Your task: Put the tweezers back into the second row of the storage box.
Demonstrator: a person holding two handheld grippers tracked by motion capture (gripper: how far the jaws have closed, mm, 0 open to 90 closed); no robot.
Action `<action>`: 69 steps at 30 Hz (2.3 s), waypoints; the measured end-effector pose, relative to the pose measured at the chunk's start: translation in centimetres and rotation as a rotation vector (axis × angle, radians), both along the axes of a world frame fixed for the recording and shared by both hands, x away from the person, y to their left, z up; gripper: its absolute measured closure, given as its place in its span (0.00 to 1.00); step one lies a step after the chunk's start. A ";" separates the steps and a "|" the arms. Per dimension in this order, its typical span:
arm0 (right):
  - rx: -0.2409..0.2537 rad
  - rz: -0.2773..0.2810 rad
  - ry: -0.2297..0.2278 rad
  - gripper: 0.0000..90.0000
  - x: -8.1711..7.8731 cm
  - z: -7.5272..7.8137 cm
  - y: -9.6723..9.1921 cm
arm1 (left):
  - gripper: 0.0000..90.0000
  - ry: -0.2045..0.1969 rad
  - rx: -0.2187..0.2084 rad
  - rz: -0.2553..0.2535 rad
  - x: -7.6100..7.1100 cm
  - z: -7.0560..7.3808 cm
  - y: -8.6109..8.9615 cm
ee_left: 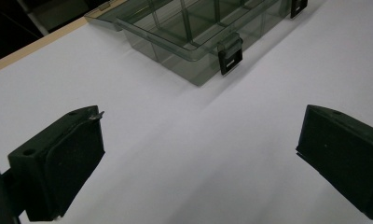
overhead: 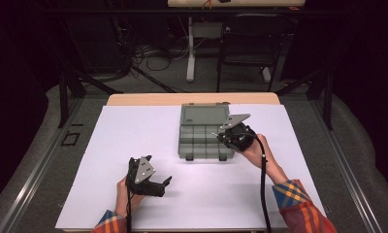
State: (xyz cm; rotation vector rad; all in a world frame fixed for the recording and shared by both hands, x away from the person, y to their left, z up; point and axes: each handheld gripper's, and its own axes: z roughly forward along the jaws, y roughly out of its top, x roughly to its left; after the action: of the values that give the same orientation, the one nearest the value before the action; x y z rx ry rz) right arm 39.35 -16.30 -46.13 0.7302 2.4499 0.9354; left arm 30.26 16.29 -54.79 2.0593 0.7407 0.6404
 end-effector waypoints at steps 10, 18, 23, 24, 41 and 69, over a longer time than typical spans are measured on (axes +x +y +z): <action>-0.012 0.017 -0.002 0.94 1.0 0.1 0.4 | 0.00 0.001 0.004 -0.003 0.0 0.0 -0.1; -0.024 0.041 0.002 0.94 1.8 0.1 0.7 | 0.00 0.000 0.002 -0.005 -0.1 0.0 -0.1; -0.031 0.056 0.003 0.94 2.4 0.0 1.0 | 0.00 -0.001 0.005 -0.008 -0.1 -0.1 -0.2; -0.036 0.059 0.005 0.94 2.5 -0.1 1.1 | 0.00 0.000 0.004 -0.008 -0.1 0.0 -0.2; -0.079 0.127 0.054 0.94 3.5 -1.7 2.2 | 0.00 0.001 0.006 -0.009 0.0 -0.1 -0.2; -0.130 0.198 0.090 0.94 4.0 -3.4 4.1 | 0.00 -0.001 0.009 -0.011 0.0 0.0 -0.1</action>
State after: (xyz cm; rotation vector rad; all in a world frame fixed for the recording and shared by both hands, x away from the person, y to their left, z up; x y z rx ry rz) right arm 43.38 -12.17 -49.48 0.5021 2.6712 0.8186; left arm 30.21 16.23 -54.83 2.0694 0.7268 0.6402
